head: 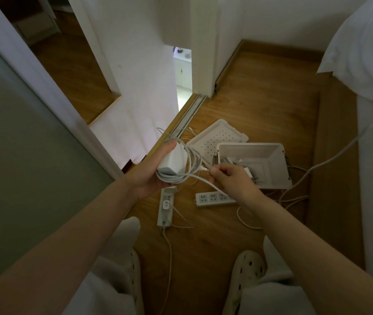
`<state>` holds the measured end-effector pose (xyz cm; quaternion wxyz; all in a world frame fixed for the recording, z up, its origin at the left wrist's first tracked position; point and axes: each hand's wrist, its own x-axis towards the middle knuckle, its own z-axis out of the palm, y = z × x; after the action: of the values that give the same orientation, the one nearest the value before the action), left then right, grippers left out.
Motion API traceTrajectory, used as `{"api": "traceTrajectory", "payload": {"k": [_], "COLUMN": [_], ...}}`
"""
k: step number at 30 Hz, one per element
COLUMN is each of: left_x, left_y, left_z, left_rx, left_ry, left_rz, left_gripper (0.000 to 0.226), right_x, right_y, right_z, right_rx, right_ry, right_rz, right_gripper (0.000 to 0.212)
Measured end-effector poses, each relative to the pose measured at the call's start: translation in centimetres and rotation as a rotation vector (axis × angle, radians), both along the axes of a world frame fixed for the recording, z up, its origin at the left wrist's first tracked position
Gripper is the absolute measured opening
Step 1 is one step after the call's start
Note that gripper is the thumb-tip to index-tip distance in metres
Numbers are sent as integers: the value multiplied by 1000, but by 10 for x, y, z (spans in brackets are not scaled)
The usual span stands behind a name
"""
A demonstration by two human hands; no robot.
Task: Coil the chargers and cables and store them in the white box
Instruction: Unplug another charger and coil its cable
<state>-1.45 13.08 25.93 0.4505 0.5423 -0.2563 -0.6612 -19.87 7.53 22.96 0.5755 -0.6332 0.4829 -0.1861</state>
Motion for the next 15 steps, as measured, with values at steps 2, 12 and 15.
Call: {"api": "traceTrajectory", "payload": {"k": [2,12,15], "left_x": [-1,-10,-9], "left_y": [0,1,0], "left_z": [2,1,0], "left_rx": [8,-4,4], "left_ry": [4,78,63], "left_rz": [3,6,27], "left_gripper": [45,46,47], "right_x": [1,3,3], "right_y": [1,1,2], "right_z": [-1,2,5], "right_rx": [24,109,152], "right_ry": [-24,-3,-41], "right_rz": [-8,-40,-32], "right_gripper": [30,30,29]}}
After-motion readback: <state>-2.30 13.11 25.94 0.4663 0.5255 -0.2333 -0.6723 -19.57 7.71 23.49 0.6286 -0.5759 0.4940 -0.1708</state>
